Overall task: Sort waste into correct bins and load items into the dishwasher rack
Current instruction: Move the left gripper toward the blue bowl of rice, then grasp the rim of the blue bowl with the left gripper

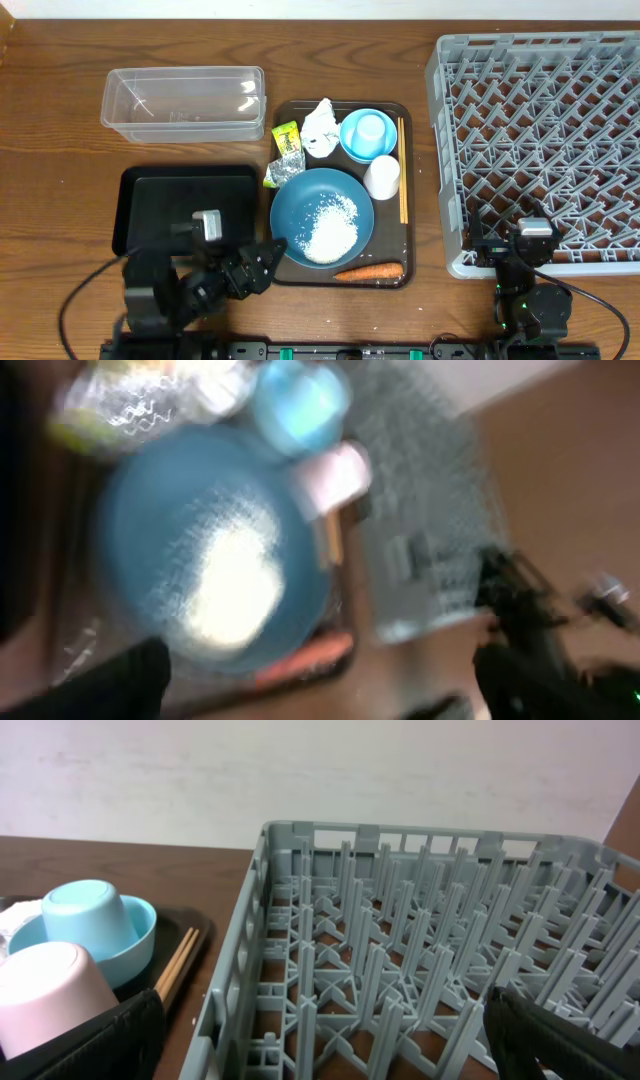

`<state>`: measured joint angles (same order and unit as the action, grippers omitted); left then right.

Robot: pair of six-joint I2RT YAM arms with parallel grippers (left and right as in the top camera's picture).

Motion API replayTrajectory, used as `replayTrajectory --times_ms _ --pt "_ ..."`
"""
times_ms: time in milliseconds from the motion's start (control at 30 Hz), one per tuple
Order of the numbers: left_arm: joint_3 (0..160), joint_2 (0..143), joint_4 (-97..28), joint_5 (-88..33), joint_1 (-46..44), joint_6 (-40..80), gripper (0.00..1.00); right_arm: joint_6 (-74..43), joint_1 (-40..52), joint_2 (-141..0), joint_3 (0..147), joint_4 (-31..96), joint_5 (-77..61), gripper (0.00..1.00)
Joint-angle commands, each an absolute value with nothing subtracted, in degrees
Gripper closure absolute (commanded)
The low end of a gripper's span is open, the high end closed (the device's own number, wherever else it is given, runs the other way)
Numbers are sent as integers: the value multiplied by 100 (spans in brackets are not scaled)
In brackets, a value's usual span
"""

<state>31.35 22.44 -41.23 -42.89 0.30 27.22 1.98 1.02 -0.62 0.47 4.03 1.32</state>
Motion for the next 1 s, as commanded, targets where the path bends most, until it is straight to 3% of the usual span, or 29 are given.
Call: replayTrajectory --times_ms 0,133,300,400,700,967 --pt "4390 3124 -5122 -2624 27 1750 1 244 38 -49 30 410 169 1" --pt "5356 3758 -5749 -2421 30 1841 1 242 38 -47 30 410 169 1" --pt "5566 3887 -5207 -4130 1 1975 2 242 38 -49 30 410 169 1" --pt "5570 3892 -5078 -4386 -228 1953 1 242 38 -49 30 410 172 1" --pt "5577 4322 -5861 -1406 -2259 2910 1 244 38 -49 30 410 169 1" --pt "5706 5153 -5513 -38 -4460 3621 2 242 38 -49 30 410 169 1"
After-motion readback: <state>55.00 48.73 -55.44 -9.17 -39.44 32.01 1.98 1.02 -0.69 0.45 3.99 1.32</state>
